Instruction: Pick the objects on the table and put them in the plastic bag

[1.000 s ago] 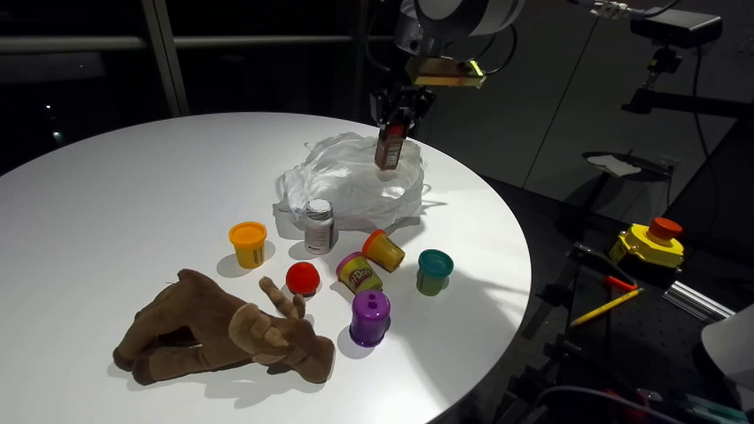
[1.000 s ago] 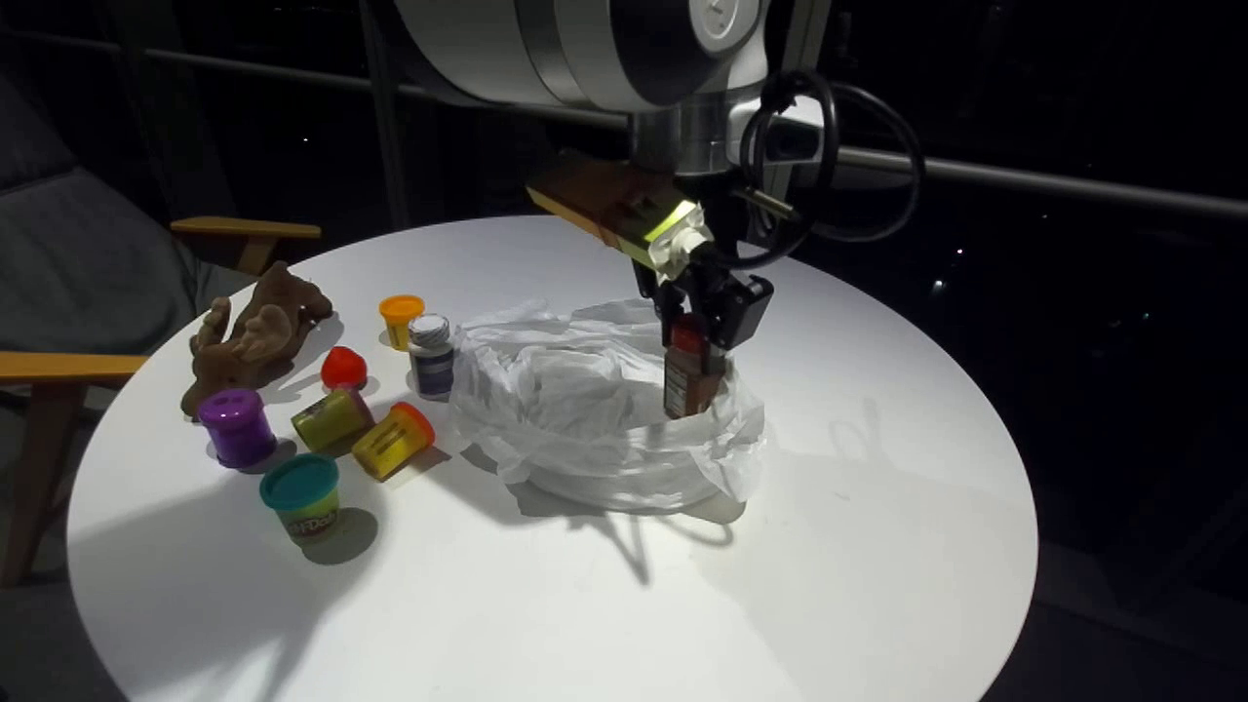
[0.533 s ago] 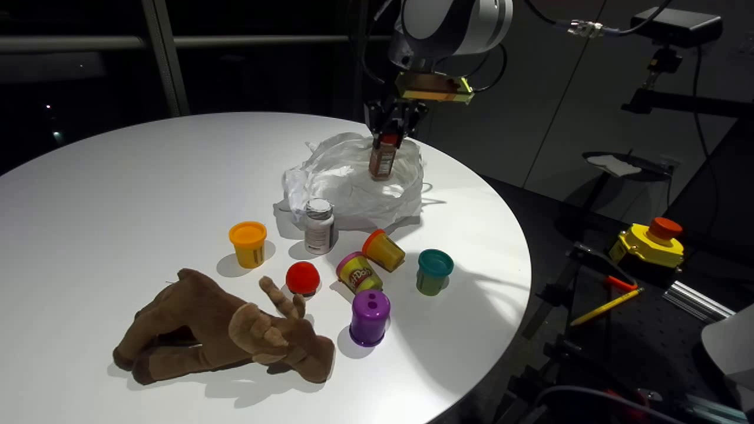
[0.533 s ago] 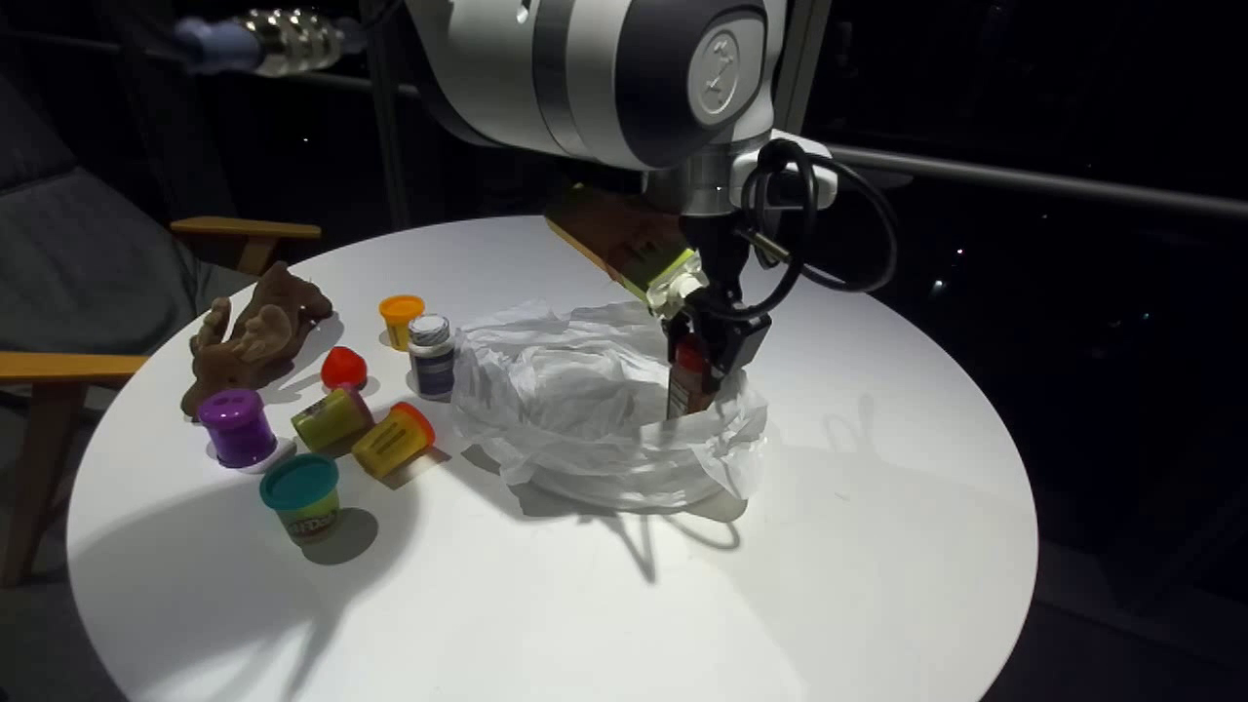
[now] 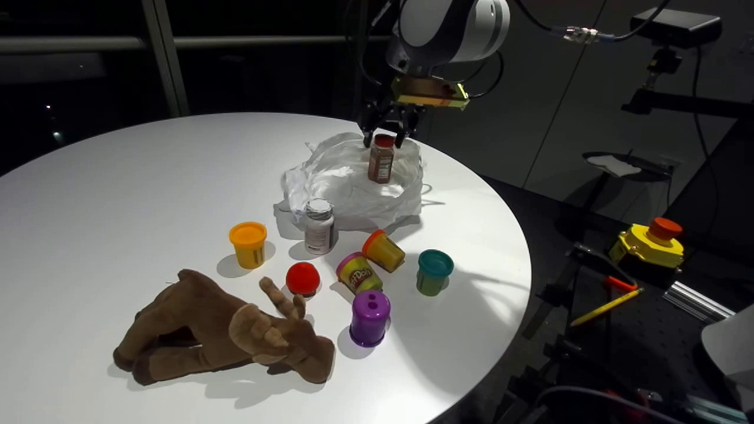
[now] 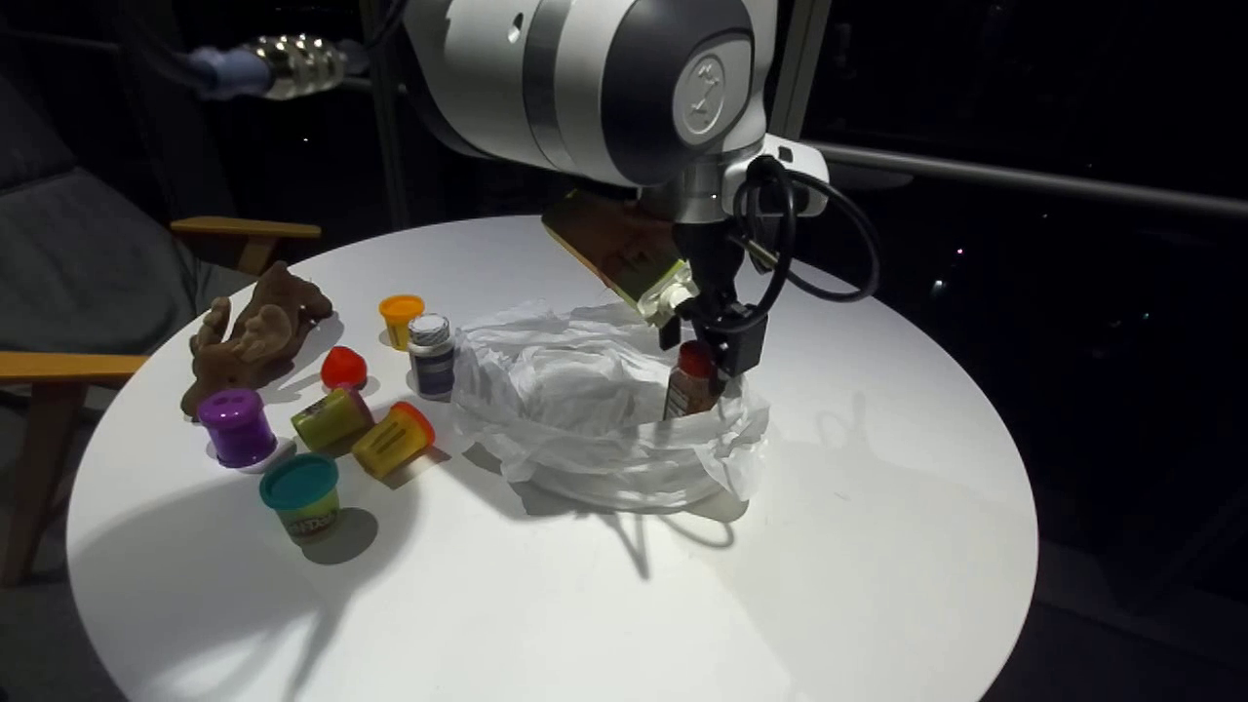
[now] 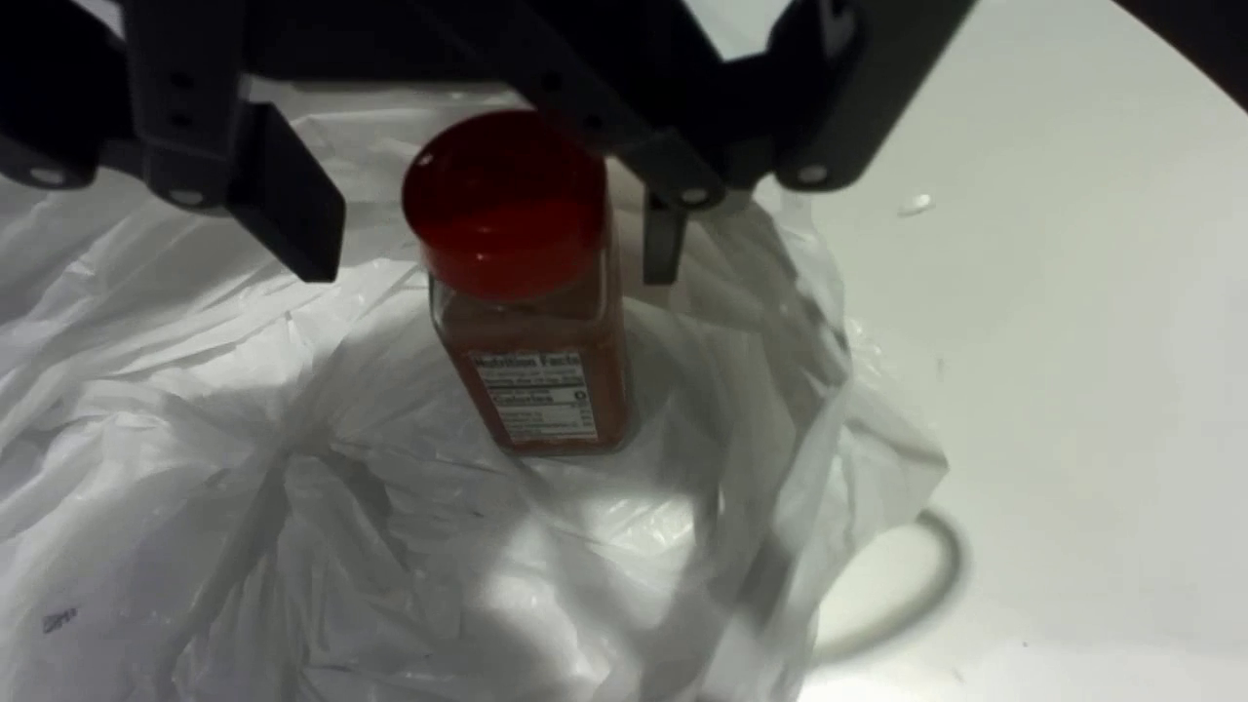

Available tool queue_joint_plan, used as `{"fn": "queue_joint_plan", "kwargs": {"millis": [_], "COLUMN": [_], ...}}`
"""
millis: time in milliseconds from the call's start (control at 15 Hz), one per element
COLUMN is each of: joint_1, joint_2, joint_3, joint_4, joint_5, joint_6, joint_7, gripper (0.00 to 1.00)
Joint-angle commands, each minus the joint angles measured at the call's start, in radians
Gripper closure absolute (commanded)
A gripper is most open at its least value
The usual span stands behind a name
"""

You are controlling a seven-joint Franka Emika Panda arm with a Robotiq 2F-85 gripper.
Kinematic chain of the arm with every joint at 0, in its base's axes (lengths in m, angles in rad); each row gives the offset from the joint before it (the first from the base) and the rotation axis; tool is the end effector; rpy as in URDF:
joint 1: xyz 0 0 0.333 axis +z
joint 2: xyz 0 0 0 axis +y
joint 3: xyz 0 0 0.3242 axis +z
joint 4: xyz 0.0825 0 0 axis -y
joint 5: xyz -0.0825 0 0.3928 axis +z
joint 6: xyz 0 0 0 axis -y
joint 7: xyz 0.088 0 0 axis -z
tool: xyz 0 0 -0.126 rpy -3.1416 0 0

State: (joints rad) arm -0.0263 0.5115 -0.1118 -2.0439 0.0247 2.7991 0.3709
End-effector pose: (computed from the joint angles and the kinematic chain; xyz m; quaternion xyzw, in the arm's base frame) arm 0.6269 -0.0867 0.1946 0.9600 -0.2504 0.1248 0.0062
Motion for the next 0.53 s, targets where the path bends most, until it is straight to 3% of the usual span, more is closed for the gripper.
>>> {"fn": "queue_joint_plan", "kwargs": {"millis": [0, 333, 467], "joint_1": [0.073, 0.159, 0.155], "joint_2": [-0.145, -0.374, -0.457], "joint_3": [-0.035, -0.023, 0.036], "joint_4": [-0.112, -0.326, -0.430], "joint_5": [0.004, -0.053, -0.027], "joint_6": [0.054, 0.044, 0.042], "joint_7": [0.026, 0.051, 0.007], "gripper": [0.00, 0.00, 0.00]}}
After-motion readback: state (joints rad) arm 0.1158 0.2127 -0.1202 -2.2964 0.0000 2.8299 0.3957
